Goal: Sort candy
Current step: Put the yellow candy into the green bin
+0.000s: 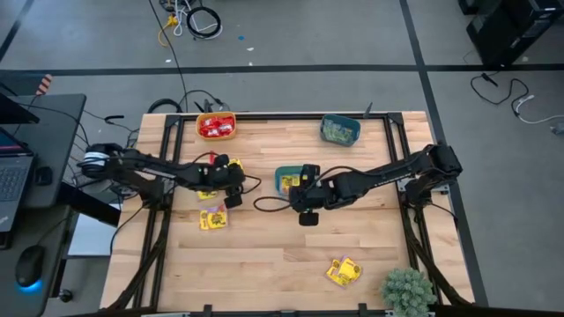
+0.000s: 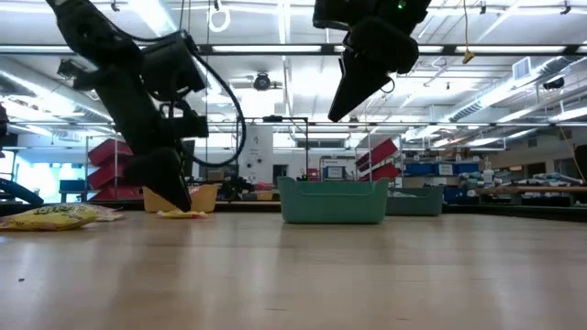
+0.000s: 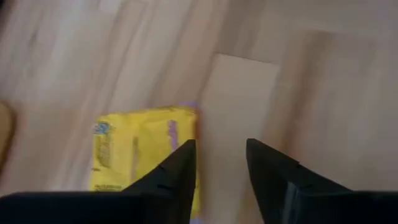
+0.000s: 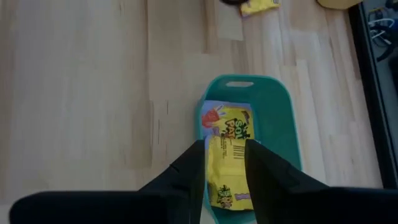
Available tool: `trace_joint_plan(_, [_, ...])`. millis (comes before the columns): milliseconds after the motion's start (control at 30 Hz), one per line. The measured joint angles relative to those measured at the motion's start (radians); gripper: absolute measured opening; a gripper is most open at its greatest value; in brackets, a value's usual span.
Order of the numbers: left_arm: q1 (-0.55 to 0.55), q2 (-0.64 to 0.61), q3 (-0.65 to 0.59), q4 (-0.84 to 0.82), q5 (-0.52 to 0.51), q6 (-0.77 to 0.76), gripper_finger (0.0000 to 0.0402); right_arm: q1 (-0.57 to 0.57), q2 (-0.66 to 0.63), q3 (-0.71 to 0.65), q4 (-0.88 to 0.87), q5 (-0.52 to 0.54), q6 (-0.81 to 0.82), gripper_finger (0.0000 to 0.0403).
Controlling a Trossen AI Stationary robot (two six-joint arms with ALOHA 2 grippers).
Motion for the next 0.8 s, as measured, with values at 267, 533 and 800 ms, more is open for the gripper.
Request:
trace_joint_plan(267, [0.045, 0.098, 0.002, 0.073, -0.076, 0.065, 0.016, 0.0, 0.0, 0.0, -0.002, 0.001, 0.0, 0.0092])
trace_joint_plan(533, [0.062, 0.107, 0.002, 0.098, -0.047, 0.108, 0.0031, 0.004, 0.001, 0.0, -0.008, 0.01, -0.001, 0.0078])
trace_joint_plan(800, [0.052, 0.08, -0.002, 0.126, -0.03, 0.153, 0.0002, 0.042, -0.012, -0.001, -0.103, 0.108, 0.034, 0.0066])
